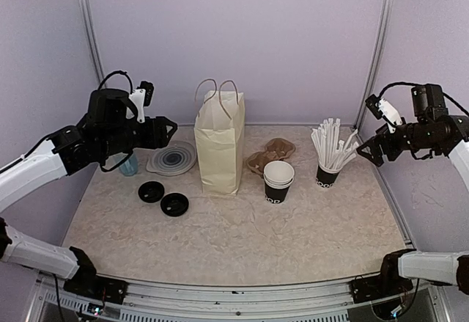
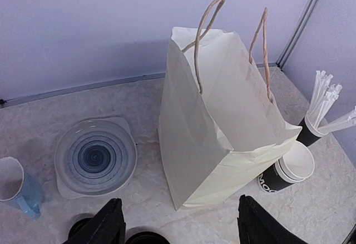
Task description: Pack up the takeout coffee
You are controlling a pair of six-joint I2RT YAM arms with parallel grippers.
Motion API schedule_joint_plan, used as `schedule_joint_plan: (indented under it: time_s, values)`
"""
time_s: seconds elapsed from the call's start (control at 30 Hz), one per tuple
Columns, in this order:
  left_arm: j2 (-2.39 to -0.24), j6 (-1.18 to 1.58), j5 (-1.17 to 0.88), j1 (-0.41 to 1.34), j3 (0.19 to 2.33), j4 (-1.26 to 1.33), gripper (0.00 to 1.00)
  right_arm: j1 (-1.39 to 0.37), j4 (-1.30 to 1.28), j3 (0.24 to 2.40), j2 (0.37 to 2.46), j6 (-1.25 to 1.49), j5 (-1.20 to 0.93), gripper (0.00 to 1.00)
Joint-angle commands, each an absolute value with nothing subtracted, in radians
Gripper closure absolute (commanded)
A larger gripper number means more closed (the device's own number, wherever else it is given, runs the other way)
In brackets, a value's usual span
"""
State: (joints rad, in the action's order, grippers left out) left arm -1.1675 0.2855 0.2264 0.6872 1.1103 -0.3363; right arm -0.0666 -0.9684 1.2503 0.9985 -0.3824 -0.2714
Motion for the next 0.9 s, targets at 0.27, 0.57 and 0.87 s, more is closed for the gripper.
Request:
schedule_joint_plan:
  time_s: [0.27, 0.57, 0.87]
  values:
    - [-1.213, 0.263, 0.058, 0.713, 1.101, -0.302, 0.65, -0.157, -1.055, 1.466, 1.202, -0.652, -0.593, 0.11]
    - [-1.190, 0.275, 0.073, 0.804, 1.020, -0.266, 0.75, -0.459, -1.116, 1.531, 1.359, -0.811, -0.404, 0.44]
    - [-1.327, 0.366, 0.025, 0.871, 0.981, -0.045, 0.71, -0.620, -1.085, 1.554, 1.553, -0.841, -0.281, 0.64]
